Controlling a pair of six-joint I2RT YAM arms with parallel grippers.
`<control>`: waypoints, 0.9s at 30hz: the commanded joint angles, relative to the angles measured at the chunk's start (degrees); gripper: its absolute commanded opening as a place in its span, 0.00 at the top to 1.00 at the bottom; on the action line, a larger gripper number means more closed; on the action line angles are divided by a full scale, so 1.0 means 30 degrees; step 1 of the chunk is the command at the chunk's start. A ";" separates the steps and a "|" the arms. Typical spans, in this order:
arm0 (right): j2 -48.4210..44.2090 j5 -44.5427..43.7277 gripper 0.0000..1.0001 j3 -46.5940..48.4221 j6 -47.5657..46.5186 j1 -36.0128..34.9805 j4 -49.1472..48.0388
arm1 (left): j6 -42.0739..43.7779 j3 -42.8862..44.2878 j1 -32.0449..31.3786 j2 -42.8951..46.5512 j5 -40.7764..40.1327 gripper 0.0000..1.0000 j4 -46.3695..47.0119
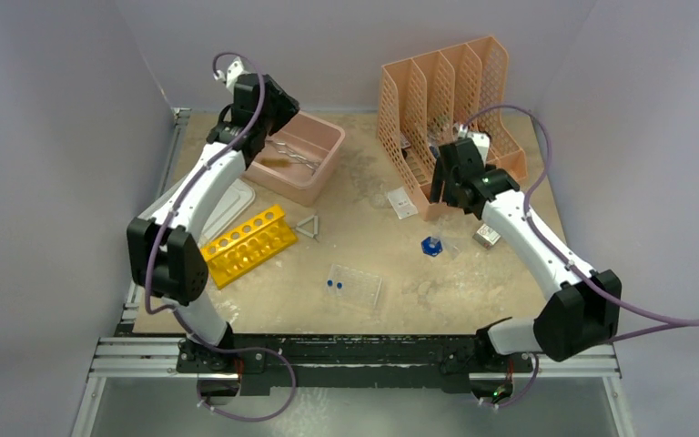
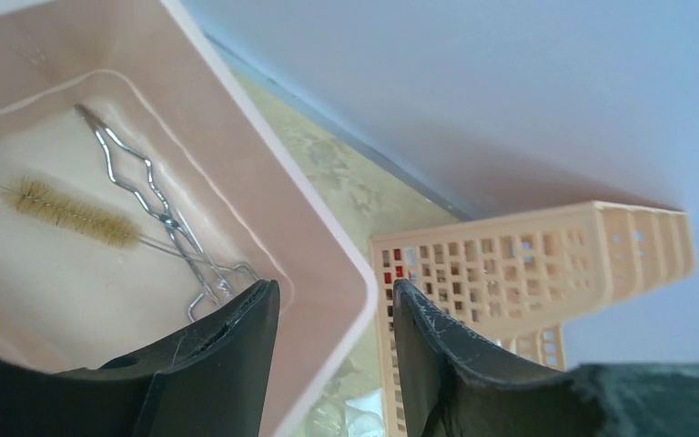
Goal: Organize the chemistry lab equipment
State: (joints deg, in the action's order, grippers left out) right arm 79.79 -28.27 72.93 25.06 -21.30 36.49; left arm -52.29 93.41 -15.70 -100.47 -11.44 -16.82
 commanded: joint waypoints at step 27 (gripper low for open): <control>-0.1108 0.5985 0.56 -0.2827 -0.1126 -0.0025 0.0209 | 0.2483 -0.3991 -0.0390 0.4669 0.1026 0.50 0.1710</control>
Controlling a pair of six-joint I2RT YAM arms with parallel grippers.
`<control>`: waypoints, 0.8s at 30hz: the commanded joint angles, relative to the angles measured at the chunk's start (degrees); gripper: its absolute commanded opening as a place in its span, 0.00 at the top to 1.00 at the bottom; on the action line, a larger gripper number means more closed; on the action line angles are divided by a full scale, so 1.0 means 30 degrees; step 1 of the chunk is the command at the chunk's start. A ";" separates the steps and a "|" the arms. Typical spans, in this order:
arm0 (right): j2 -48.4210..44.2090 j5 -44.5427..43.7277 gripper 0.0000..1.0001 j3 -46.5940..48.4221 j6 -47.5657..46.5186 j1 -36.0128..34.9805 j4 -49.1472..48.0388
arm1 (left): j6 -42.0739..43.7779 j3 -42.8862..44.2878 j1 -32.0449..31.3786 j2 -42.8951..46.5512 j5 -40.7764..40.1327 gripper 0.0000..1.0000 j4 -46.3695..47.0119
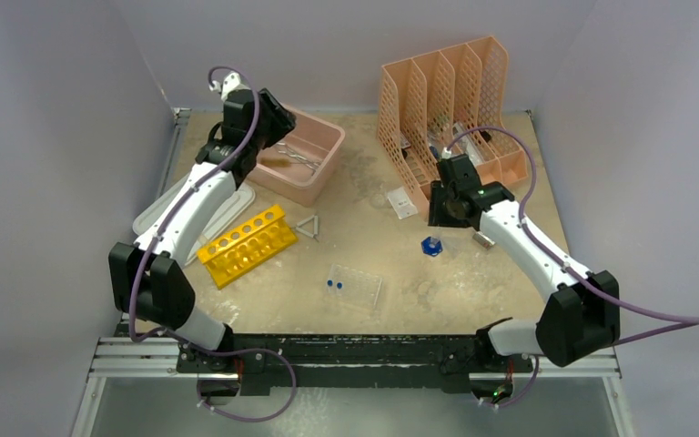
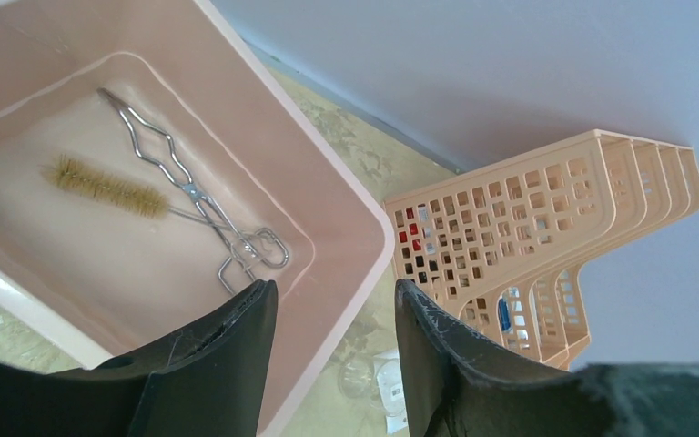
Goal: Organize the chemistry lab equipment
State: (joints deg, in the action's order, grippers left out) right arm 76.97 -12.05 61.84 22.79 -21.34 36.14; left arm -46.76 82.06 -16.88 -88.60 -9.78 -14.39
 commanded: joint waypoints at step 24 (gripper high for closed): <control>0.1217 1.1202 0.80 0.4526 -0.1660 -0.0005 -0.3498 | 0.4803 -0.4141 -0.2146 0.1628 1.1817 0.42 0.8375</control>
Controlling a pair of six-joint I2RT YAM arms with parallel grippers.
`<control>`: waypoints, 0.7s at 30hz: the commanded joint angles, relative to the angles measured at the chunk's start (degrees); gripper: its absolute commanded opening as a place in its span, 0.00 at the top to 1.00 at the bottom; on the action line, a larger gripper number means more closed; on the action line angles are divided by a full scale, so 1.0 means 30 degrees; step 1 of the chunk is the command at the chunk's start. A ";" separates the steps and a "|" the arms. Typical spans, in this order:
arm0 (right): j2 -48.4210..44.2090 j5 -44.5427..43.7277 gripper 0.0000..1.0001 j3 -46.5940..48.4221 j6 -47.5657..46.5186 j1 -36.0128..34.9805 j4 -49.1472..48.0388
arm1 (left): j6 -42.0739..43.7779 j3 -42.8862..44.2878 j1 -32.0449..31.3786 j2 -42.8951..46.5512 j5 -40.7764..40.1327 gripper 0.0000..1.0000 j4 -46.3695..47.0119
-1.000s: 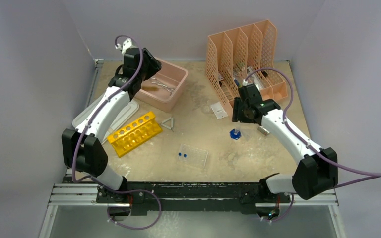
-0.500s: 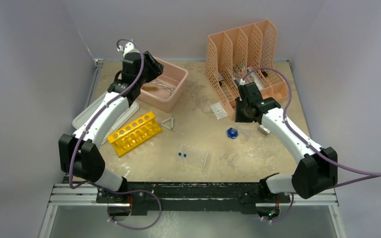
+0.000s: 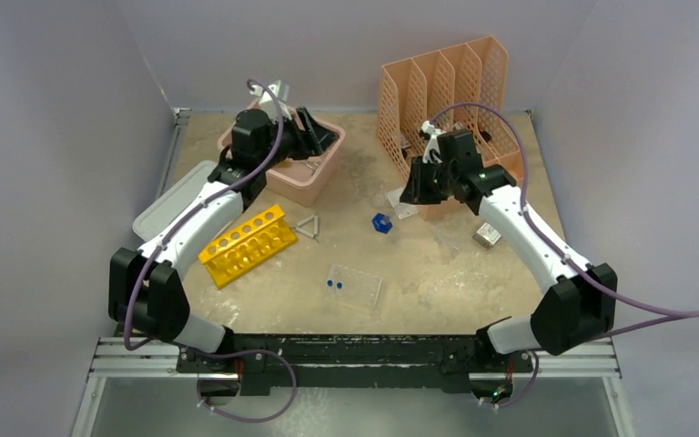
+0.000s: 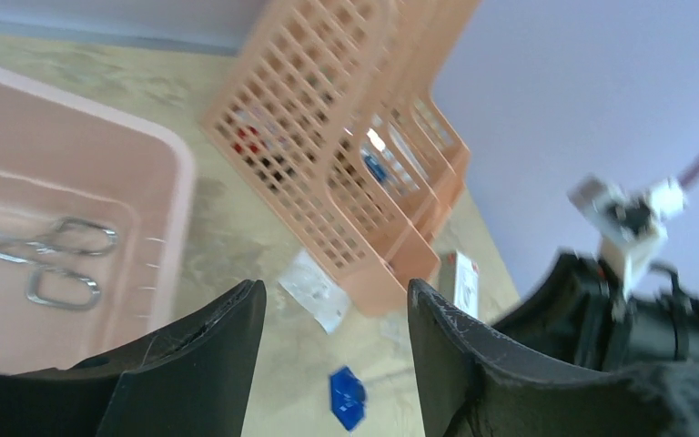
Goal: Organize the chemistry lab equipment
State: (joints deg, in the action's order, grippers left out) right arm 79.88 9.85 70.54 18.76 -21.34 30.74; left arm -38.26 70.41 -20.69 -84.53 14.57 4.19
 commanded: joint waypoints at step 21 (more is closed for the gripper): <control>0.2716 1.3164 0.81 0.6000 -0.2882 -0.0005 -0.1180 | 0.9786 0.1795 -0.2208 -0.1625 1.2813 0.42 -0.4549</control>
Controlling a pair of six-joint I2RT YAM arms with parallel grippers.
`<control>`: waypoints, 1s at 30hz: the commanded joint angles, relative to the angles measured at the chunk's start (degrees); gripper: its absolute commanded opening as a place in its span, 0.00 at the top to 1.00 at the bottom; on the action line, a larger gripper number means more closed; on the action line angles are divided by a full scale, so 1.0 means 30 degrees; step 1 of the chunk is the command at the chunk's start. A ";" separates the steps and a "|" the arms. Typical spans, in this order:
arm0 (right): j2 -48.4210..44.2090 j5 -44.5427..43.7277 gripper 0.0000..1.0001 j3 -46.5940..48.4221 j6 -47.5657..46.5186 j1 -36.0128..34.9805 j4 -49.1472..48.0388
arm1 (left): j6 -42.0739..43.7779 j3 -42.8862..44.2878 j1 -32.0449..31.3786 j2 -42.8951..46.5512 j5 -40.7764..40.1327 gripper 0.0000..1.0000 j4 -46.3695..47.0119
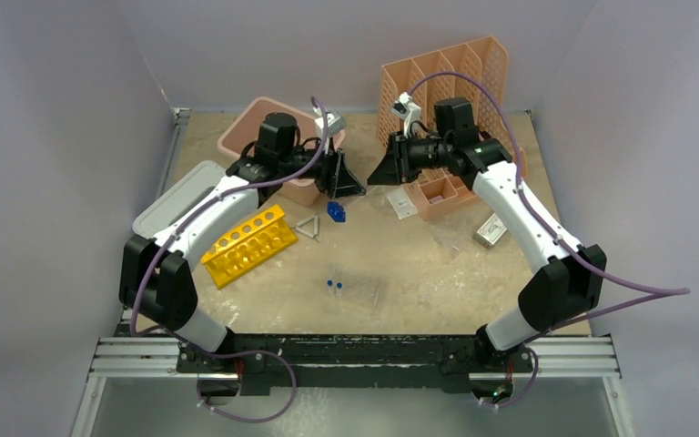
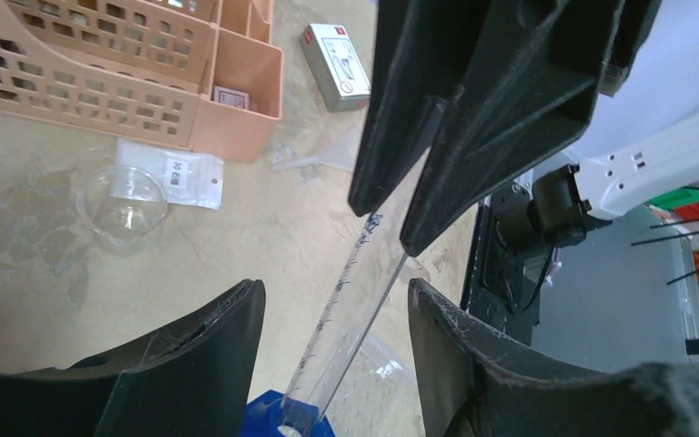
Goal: Organize the chemistry lab equipment
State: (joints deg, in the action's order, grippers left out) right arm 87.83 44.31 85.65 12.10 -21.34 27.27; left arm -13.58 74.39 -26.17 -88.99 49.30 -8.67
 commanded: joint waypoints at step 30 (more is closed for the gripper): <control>-0.3594 -1.0243 0.21 -0.1307 0.4271 0.0046 -0.8701 | -0.4152 -0.0317 -0.0346 0.1437 -1.3275 1.00 0.4520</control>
State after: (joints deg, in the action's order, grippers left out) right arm 80.86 26.96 82.17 20.88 -21.21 11.68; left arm -14.61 72.66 -28.29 -88.73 28.29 -5.08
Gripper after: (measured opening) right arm 0.790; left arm 0.230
